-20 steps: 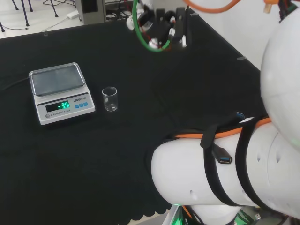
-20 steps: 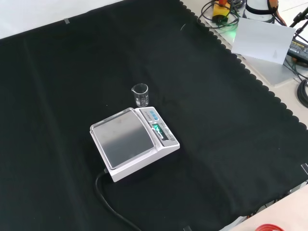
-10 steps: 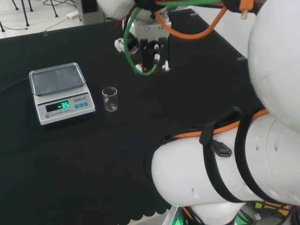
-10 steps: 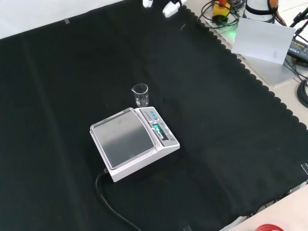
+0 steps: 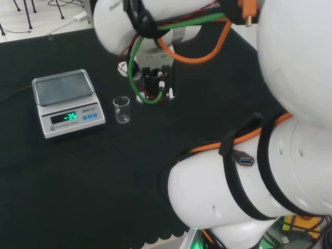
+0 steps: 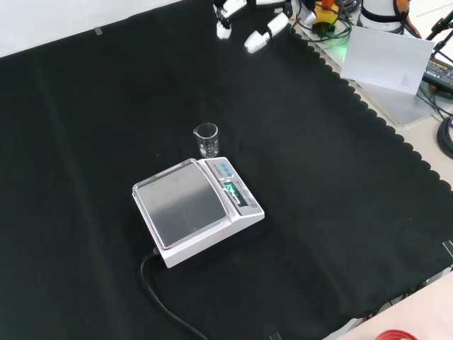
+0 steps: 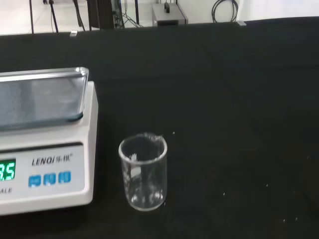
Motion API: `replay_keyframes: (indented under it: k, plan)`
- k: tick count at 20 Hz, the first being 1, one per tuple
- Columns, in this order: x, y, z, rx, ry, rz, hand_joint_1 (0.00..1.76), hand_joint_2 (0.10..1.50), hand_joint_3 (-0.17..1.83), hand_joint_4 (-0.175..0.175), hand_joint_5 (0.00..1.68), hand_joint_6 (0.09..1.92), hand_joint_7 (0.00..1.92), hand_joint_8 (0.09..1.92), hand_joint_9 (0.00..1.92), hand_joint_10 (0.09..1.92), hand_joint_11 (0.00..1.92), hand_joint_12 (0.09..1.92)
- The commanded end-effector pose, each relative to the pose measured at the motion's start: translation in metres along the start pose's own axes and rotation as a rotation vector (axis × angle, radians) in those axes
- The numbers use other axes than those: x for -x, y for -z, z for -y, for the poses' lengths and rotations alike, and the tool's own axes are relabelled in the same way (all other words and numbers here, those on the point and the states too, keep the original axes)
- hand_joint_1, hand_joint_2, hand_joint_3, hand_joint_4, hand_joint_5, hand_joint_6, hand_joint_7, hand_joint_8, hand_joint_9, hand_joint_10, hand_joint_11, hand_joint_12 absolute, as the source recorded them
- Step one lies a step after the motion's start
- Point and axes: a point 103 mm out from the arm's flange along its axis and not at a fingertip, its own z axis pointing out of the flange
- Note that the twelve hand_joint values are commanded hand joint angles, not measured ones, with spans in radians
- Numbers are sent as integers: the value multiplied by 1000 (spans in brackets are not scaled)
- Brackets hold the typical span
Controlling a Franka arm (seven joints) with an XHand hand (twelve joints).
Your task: Pick up the beaker.
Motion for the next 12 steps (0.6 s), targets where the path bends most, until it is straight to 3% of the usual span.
replay_keyframes:
  k: [1,7,9,12]
  plan:
    - [-21,-48,5,-61,-3,59,850,1084,-175,-111,518,813,629,805,800,802,329,1400]
    - [-38,-70,3,-169,-20,92,849,1063,-175,-103,341,793,523,831,702,831,284,1413]
    - [-43,-71,-2,-177,-17,108,812,1031,-175,-93,231,678,388,844,561,865,186,1443]
    - [-51,-71,-10,-160,-6,103,791,1014,-175,-87,212,577,328,848,493,878,134,1458]
